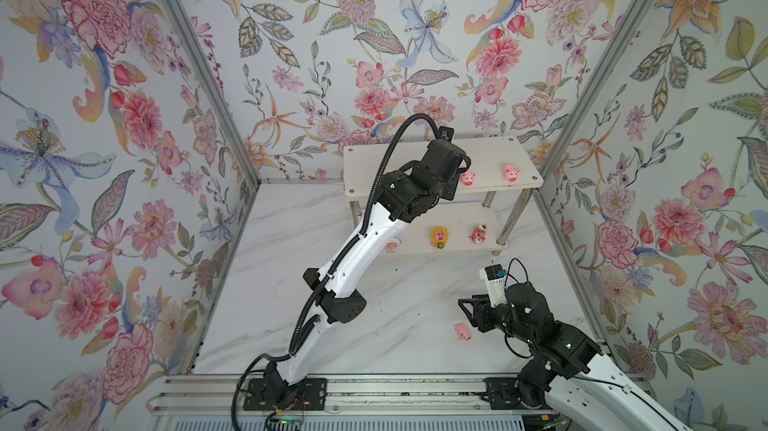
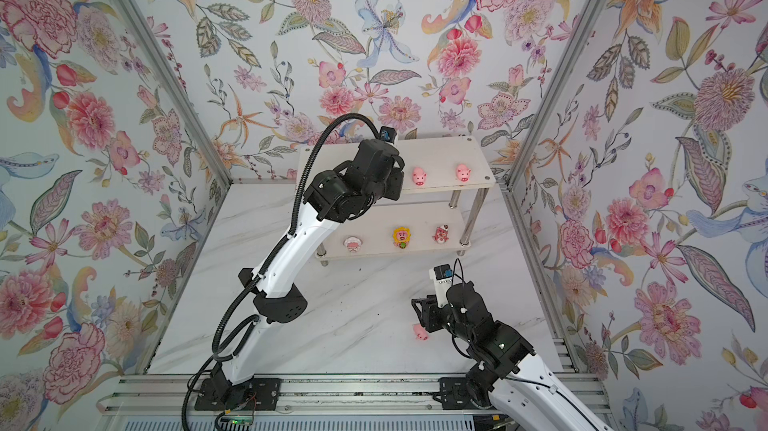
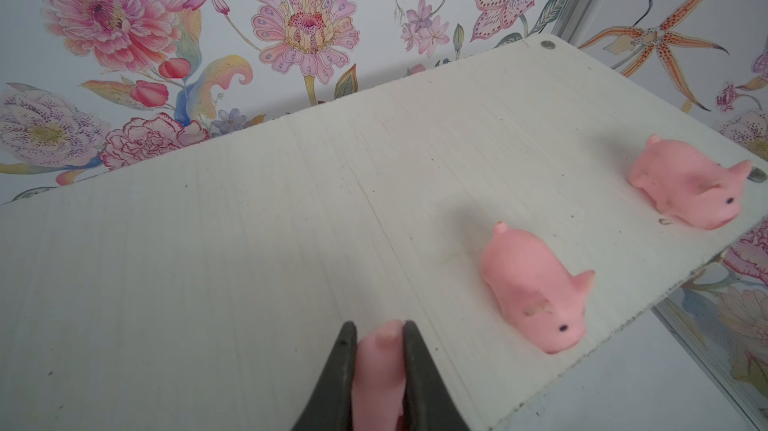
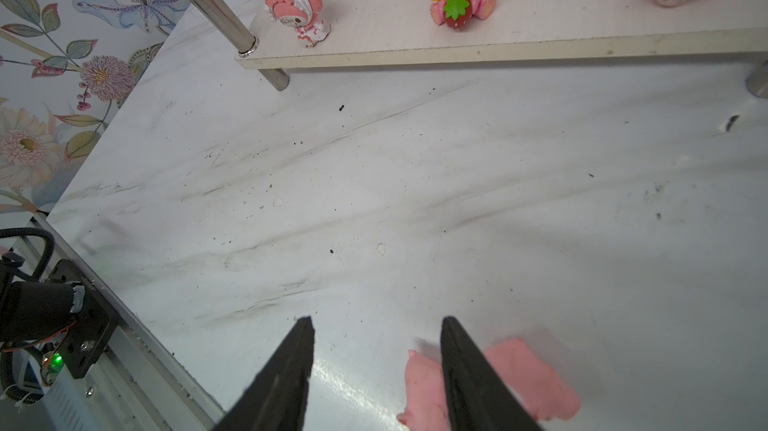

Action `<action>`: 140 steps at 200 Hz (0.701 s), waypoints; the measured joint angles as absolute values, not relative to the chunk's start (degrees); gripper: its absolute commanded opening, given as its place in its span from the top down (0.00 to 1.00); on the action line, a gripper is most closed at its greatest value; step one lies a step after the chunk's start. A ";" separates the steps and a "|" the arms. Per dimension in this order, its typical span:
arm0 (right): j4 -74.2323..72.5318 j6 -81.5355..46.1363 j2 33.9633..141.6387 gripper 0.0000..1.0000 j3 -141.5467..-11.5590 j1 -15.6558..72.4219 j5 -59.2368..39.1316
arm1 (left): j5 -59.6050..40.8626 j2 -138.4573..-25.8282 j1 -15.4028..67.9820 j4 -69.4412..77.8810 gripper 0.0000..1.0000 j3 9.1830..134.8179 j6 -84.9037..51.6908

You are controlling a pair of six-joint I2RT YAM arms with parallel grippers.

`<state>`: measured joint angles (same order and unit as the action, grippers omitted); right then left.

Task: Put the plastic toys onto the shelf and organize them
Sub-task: 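Lift the pink pig with the left gripper up over the top shelf tier, then lower the pig onto the top tier beside the others and open the left gripper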

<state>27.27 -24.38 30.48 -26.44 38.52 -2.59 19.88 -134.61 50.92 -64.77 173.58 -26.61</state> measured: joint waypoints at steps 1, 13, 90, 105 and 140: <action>27.27 -24.38 30.48 0.49 -26.44 38.52 -2.57 | 19.88 -134.61 50.87 -64.77 0.79 173.58 -26.61; 27.27 -24.38 30.48 0.49 -26.44 38.52 -2.59 | 19.75 -134.61 50.72 -64.97 0.77 173.58 -26.87; 27.27 -24.38 30.48 0.48 -26.44 38.48 -2.59 | 19.79 -135.41 49.65 -67.85 0.49 173.58 -27.86; 27.27 -24.38 30.46 0.48 -26.44 38.48 -2.59 | 19.77 -135.44 49.54 -67.81 0.48 173.58 -27.86; 27.27 -24.38 30.44 0.48 -26.44 38.48 -2.59 | 19.90 -135.44 49.23 -67.70 0.31 173.58 -27.83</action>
